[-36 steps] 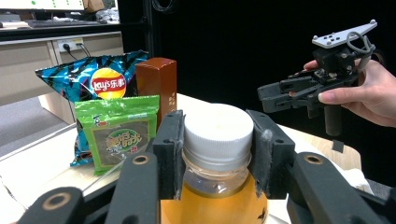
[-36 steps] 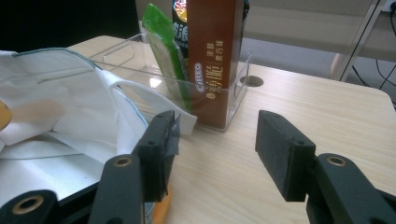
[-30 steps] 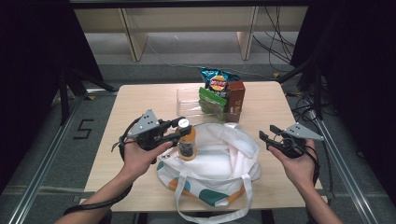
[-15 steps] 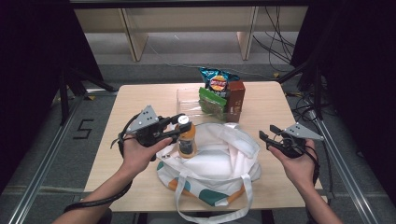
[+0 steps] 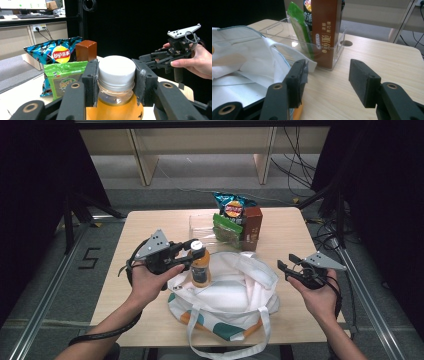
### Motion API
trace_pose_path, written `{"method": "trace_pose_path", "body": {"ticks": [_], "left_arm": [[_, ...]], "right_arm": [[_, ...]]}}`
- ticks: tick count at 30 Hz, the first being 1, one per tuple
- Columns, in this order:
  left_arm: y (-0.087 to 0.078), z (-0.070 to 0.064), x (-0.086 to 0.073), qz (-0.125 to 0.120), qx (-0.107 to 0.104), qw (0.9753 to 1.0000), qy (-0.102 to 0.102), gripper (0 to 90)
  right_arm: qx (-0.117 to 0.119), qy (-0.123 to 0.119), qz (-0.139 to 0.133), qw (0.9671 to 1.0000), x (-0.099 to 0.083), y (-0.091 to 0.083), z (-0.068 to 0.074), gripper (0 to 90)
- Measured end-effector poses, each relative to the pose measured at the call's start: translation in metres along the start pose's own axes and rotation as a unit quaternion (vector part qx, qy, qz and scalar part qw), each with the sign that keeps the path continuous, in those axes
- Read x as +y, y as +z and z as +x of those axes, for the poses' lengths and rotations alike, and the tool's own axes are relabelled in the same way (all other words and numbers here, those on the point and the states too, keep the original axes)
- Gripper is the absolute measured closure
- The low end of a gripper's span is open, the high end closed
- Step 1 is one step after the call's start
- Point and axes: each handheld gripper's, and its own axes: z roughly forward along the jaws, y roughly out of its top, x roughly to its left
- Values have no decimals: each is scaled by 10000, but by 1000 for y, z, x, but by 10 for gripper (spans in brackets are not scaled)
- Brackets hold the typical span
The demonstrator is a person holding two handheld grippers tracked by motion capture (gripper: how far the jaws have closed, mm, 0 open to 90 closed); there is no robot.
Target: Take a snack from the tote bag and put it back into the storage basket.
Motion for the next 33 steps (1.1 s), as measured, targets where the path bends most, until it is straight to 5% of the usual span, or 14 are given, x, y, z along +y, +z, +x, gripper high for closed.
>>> {"method": "trace_pose_path", "body": {"ticks": [33], "left_arm": [[-1,3,20,-217,22,9997,84,585]], "right_arm": [[69,-105,-44,9999,-1,2,-2,479]]}}
